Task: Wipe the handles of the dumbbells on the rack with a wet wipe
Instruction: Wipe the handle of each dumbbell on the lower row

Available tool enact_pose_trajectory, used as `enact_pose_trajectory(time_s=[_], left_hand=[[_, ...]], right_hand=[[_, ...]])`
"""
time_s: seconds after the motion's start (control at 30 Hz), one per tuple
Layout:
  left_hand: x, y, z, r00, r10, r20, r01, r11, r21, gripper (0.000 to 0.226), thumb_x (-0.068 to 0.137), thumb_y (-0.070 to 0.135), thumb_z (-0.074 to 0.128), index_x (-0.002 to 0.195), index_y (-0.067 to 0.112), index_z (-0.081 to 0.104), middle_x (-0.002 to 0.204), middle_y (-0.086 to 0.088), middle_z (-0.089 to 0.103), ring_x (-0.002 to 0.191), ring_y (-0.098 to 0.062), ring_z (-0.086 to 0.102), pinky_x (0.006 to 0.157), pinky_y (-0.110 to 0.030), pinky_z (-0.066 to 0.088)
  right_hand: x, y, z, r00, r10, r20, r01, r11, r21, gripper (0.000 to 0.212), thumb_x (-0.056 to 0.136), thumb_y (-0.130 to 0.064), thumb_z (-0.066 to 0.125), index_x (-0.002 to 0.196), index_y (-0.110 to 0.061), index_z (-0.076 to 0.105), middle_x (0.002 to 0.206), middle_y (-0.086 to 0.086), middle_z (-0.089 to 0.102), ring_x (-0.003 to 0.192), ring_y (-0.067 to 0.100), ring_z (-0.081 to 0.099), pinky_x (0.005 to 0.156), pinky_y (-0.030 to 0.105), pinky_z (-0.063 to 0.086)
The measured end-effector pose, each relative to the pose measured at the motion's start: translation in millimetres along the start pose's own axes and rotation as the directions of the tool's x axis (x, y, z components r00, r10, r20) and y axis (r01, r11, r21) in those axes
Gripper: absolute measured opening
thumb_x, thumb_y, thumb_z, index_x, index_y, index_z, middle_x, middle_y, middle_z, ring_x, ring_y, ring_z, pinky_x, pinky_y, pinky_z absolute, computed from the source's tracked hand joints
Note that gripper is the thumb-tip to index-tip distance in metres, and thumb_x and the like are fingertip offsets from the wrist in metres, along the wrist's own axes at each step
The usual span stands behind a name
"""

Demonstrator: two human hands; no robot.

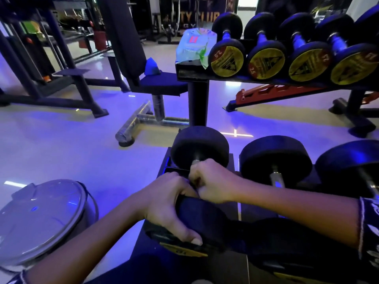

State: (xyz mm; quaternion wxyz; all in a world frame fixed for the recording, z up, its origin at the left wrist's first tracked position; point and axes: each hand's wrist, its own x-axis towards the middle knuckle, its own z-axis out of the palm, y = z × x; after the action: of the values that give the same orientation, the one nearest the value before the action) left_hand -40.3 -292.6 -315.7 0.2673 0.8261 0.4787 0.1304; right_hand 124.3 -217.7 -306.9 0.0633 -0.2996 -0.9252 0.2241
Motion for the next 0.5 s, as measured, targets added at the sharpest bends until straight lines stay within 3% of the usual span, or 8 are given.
enact_pose_trajectory(time_s=[0.07,0.13,0.2,0.3,0.43,0.5], left_hand=[[0,-5,1,0.999,-0.048,-0.026,0.048,0.999,0.024,0.079,0.038,0.078,0.076,0.096,0.024,0.068,0.096,0.0,0.067,0.091,-0.023,0.065,0.081,-0.038,0.054],[1,-11,5,0.998,-0.05,-0.032,0.051,0.998,0.031,0.089,0.036,0.085,0.074,0.101,0.023,0.068,0.102,0.001,0.067,0.096,-0.023,0.064,0.085,-0.039,0.053],[0,-14,9,0.999,-0.019,-0.031,0.018,1.0,-0.022,0.087,0.04,0.082,0.076,0.101,0.022,0.07,0.103,0.001,0.067,0.097,-0.023,0.065,0.085,-0.037,0.053],[1,-15,8,0.996,-0.024,-0.081,0.021,0.999,-0.03,0.086,0.039,0.079,0.077,0.103,0.022,0.068,0.104,0.001,0.066,0.098,-0.025,0.063,0.085,-0.04,0.053],[1,2,-4,0.98,0.162,-0.117,-0.176,0.977,-0.121,0.061,0.056,0.07,0.078,0.079,0.014,0.074,0.076,-0.004,0.068,0.073,-0.025,0.066,0.06,-0.04,0.05],[-1,6,-5,0.975,0.174,-0.14,-0.196,0.967,-0.162,0.058,0.057,0.065,0.081,0.077,0.012,0.073,0.075,-0.005,0.067,0.072,-0.026,0.065,0.059,-0.041,0.049]], right_hand=[[2,8,-6,0.998,0.063,-0.014,-0.062,0.996,0.066,0.013,0.067,0.001,0.069,0.072,-0.01,0.075,0.067,-0.005,0.064,0.061,0.001,0.058,0.057,0.018,0.048],[9,17,-15,0.983,0.11,-0.146,-0.099,0.991,0.086,0.016,0.068,0.001,0.072,0.077,-0.011,0.077,0.066,-0.013,0.058,0.059,-0.004,0.054,0.053,0.005,0.037],[7,14,-12,0.983,0.094,-0.16,-0.079,0.992,0.094,0.016,0.067,0.003,0.07,0.075,-0.009,0.076,0.068,-0.009,0.061,0.061,0.001,0.057,0.054,0.01,0.04],[-5,-1,2,1.0,-0.003,-0.007,0.003,0.998,0.058,0.017,0.064,0.005,0.063,0.069,-0.009,0.072,0.071,0.004,0.067,0.066,0.012,0.061,0.057,0.022,0.047],[16,11,-16,0.969,0.138,-0.207,-0.118,0.987,0.107,0.013,0.073,0.0,0.064,0.075,-0.008,0.074,0.062,-0.004,0.065,0.068,0.012,0.065,0.068,0.023,0.051],[16,4,-16,0.974,0.126,-0.186,-0.116,0.991,0.066,0.013,0.074,-0.001,0.062,0.076,-0.009,0.073,0.064,-0.002,0.067,0.069,0.014,0.066,0.069,0.023,0.051]])
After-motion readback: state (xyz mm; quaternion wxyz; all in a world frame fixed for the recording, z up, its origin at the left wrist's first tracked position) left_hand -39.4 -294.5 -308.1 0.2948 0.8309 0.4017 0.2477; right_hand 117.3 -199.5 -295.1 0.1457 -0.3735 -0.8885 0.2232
